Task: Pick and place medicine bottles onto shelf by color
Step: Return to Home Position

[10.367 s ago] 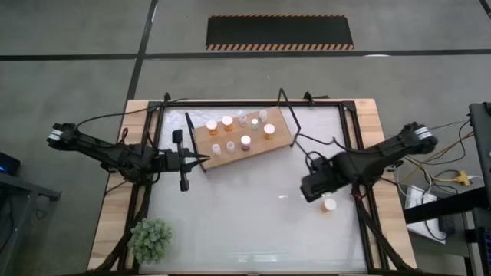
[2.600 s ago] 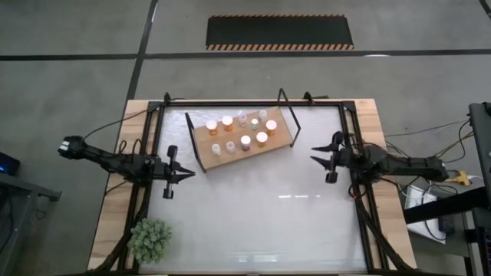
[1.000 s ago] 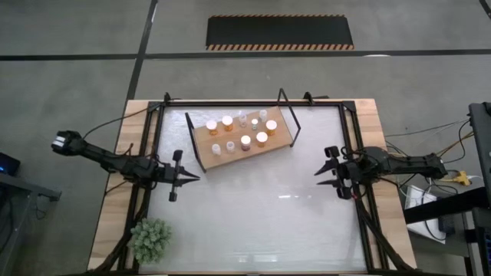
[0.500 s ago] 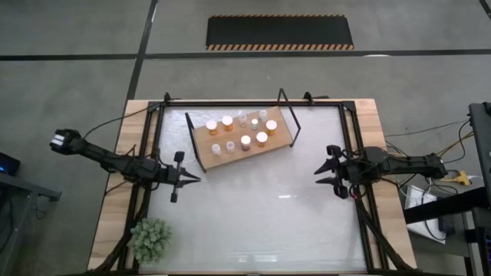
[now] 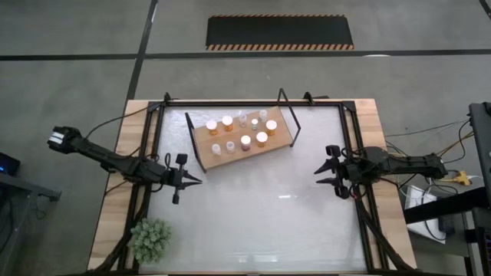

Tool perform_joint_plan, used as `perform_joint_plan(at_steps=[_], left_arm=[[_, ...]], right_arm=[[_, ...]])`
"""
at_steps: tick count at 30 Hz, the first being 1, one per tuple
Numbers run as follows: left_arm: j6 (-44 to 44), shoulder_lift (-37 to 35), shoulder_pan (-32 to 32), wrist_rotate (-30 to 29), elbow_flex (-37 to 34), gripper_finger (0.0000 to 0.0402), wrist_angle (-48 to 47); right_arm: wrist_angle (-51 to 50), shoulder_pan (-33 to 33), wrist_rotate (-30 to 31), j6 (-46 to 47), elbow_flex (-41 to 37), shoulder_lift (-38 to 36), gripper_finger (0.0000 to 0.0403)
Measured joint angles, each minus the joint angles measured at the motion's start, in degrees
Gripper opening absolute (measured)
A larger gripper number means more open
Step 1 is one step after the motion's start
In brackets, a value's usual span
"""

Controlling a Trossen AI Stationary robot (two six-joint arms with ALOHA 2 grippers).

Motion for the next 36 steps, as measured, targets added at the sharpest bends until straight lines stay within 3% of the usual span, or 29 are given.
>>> perform_joint_plan(at_steps=[36], left_arm=[[0.0,18.0,0.0,0.0,0.0,0.0004,0.1]], right_arm=[[0.2,0.0,0.0,-0.1,0.0,0.0,0.0135]])
